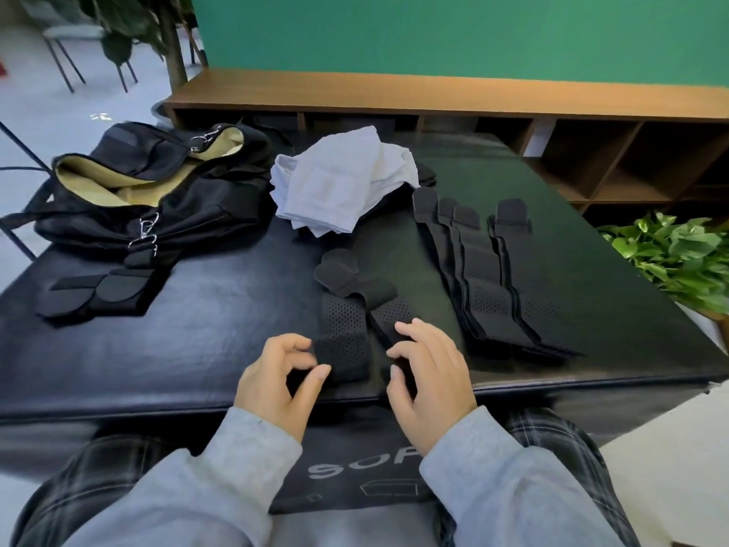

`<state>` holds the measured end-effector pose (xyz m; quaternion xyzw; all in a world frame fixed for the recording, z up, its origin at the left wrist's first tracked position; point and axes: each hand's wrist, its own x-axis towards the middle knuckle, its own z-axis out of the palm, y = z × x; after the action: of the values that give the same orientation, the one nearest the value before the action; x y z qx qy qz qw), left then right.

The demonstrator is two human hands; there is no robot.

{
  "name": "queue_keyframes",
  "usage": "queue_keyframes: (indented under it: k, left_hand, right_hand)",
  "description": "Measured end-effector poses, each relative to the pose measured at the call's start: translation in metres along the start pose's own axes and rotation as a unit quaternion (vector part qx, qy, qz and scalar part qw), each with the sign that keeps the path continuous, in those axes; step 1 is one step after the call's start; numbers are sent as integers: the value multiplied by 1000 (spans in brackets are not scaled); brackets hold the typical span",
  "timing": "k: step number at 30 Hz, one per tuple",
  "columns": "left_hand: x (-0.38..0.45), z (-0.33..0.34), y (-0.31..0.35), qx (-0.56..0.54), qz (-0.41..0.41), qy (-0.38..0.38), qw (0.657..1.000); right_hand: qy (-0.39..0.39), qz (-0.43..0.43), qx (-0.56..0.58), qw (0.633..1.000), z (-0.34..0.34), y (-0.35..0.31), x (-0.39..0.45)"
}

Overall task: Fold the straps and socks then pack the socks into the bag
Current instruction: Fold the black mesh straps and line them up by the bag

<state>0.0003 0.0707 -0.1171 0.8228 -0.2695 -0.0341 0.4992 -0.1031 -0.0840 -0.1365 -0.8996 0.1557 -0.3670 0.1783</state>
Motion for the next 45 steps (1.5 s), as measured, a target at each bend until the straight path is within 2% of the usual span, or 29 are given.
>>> queue_keyframes:
  k: [2,5,8,16,18,22,26,29,32,34,38,40,45]
  left_hand:
    - [0,2,0,9,-6,13,1000]
    - [0,1,-1,37,14,17,999]
    - [2,0,1,86,48,7,995]
    - [6,1,2,119,54,7,991]
    - [6,0,1,115,52,2,992]
    - [9,3,-7,154,156,29,975]
    - [8,5,-11,152,152,35,976]
    - [8,6,-13,180,165,16,970]
    - [9,7,-14,212,180,-3,960]
    - [10,7,-14,224,182,-3,957]
    - [11,8,-15,236,188,1,953]
    - [12,8,-16,232,192,4,953]
    - [12,7,-15,224,206,13,952]
  right_hand:
    - [11,-48,41,998,3,-7,-2]
    - [-35,-92,24,995,9,-18,-7]
    - [-70,-68,-34,995,13,-24,-9]
    - [-74,-23,-84,993,12,-22,-9]
    - [-72,-25,-79,994,12,-23,-9]
    - [-59,-20,-57,996,10,-23,-9]
    - [-62,-10,-29,998,9,-22,-10]
    - [-28,1,33,999,1,-22,2]
    - [-5,-7,20,1000,-11,-20,28]
    - [-46,-2,-31,998,-14,-20,45]
    - [-234,13,-94,968,-11,-18,68]
    - [-290,57,-114,948,-7,-14,71]
    - [-253,142,-195,937,-2,-15,73]
